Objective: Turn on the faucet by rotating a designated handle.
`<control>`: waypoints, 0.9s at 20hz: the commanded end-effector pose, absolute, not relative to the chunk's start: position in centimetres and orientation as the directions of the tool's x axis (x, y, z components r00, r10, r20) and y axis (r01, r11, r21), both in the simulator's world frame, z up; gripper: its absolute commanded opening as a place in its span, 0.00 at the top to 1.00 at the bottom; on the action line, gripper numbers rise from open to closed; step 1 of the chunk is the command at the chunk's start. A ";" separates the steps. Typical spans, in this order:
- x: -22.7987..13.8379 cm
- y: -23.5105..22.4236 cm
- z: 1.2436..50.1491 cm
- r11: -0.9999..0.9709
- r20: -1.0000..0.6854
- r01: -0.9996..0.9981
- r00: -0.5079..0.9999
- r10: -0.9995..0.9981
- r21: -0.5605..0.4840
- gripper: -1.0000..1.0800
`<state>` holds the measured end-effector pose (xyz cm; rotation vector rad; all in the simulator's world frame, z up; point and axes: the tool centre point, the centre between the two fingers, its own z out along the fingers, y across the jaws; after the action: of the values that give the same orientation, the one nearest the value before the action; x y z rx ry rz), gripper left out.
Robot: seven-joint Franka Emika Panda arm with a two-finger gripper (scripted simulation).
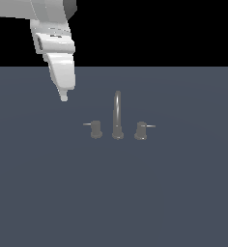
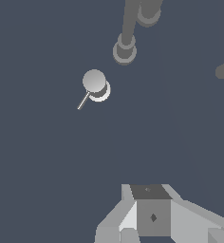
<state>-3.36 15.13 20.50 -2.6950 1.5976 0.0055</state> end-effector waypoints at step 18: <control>7.4 12.3 9.4 -0.065 0.003 -0.998 0.065 -0.998 -0.001 1.00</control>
<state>6.59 12.70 10.17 -2.3278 2.1123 -0.0020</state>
